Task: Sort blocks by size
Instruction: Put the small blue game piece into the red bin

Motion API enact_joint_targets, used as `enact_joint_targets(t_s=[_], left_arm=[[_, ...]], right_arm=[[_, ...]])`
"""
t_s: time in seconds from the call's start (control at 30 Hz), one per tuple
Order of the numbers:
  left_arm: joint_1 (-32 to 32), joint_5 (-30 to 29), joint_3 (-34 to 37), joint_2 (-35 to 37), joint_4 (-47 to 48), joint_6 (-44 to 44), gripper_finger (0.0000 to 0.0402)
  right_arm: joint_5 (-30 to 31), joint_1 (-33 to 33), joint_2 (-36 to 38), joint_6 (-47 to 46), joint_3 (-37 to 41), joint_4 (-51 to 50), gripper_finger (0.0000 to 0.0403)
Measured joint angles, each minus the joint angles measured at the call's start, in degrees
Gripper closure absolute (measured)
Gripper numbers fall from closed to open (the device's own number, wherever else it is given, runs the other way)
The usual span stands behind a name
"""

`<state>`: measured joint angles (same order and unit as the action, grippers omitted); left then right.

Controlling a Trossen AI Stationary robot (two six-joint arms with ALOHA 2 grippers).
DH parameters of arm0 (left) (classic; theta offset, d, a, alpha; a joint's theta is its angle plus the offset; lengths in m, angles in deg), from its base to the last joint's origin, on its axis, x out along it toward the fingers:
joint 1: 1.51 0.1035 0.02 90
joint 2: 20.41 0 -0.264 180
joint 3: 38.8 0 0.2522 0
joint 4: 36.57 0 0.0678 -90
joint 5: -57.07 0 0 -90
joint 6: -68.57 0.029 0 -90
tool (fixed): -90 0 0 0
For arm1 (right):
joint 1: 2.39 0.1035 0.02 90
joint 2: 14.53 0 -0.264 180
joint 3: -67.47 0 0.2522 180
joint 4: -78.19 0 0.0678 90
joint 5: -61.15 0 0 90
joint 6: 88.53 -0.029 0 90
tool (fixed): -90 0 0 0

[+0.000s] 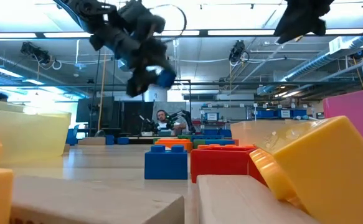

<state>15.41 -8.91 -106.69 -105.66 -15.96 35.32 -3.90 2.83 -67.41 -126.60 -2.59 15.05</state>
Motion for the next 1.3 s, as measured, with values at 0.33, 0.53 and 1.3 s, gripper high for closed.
enact_joint_targets(t_s=[0.33,0.53,1.3], left_arm=[[-2.07,0.63,-0.02,0.02,-23.35,-16.26,0.0249],[-4.02,-2.04,-0.04,0.02,-28.06,-19.23,0.0248],[-6.27,-5.18,-0.07,0.04,-31.99,-21.62,0.0245]], right_arm=[[1.14,1.86,-7.33,23.19,8.90,31.40,0.0225],[0.04,1.76,-13.58,34.96,8.90,51.25,0.0180],[-1.78,1.59,-28.62,48.79,1.95,61.35,0.0171]])
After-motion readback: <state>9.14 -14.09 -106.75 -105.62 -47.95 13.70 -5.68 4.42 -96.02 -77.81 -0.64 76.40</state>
